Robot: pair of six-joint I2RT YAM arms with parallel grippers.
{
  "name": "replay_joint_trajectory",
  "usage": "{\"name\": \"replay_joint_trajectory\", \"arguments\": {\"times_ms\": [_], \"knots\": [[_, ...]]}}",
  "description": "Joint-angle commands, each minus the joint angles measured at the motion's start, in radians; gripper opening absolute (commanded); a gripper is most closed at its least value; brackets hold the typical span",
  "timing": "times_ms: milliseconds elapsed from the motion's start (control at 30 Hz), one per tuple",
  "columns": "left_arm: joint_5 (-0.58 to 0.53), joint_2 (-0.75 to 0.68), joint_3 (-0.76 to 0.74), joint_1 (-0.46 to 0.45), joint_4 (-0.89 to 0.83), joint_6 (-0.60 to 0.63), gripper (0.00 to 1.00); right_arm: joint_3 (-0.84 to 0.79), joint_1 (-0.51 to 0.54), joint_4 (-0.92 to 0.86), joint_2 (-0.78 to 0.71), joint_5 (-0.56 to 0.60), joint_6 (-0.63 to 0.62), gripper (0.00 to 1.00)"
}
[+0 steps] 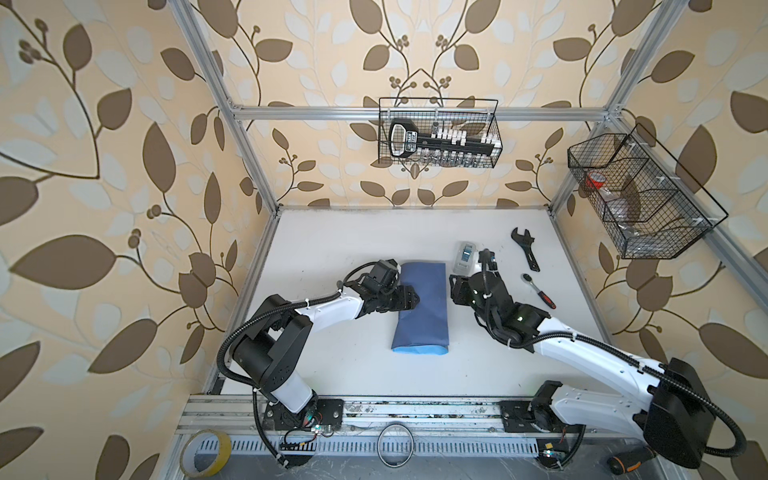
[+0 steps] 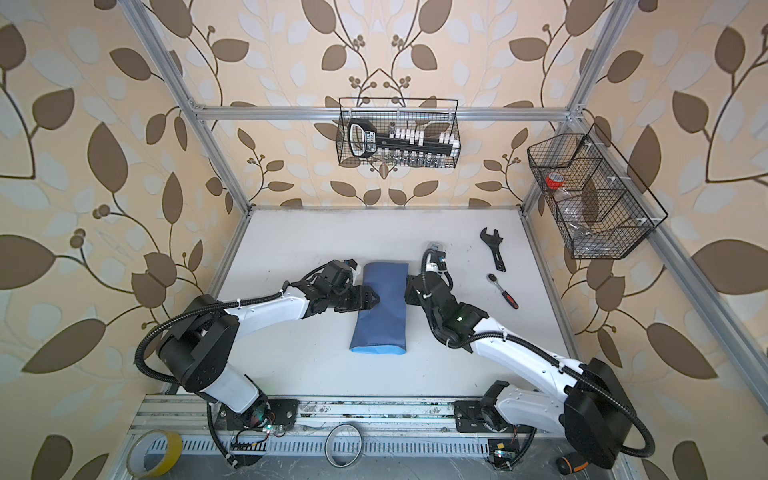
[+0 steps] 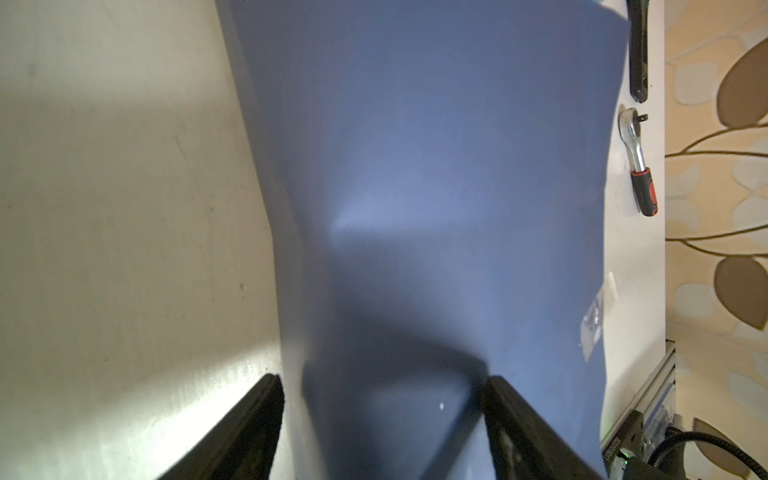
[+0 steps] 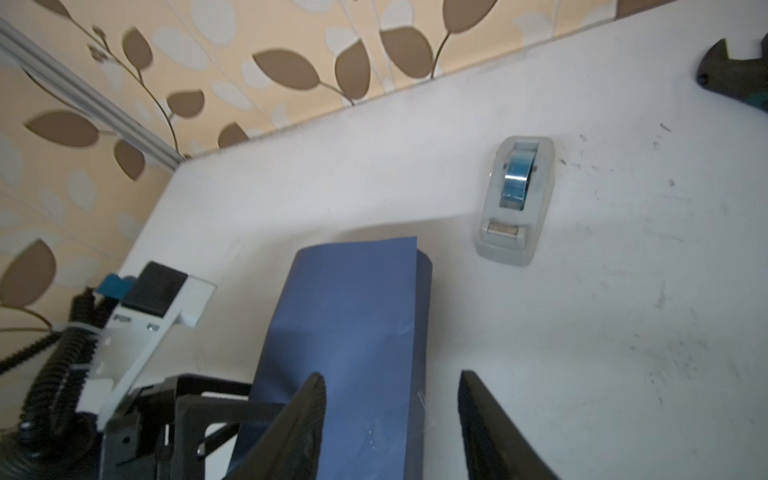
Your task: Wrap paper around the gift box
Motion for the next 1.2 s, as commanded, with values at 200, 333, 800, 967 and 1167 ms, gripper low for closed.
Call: {"name": "replay_joint_trajectory", "arguments": {"times_ms": [200,333,800,967,1167], "knots": [[-0.098,0.072,-0.042,-0.007,-0.194,0.043,0.77,0.220,0.047,-0.275,0.220,-0.076,-0.130,0.43],[-0.099,0.072,-0.042,-0.006,-0.194,0.044,0.77,0.246,0.048,-0.274,0.270,-0.080,-0.125,0.41],[-0.105,0.069,-0.046,-0.007,-0.197,0.047,0.77,0.229,0.050,-0.246,0.322,-0.121,-0.081,0.39],[-0.108,0.065,-0.046,-0.007,-0.197,0.046,0.77,0.218,0.060,-0.247,0.321,-0.116,-0.069,0.39],[-0.105,0.065,-0.046,-0.007,-0.195,0.046,0.77,0.209,0.060,-0.257,0.323,-0.105,-0.060,0.39]]}}
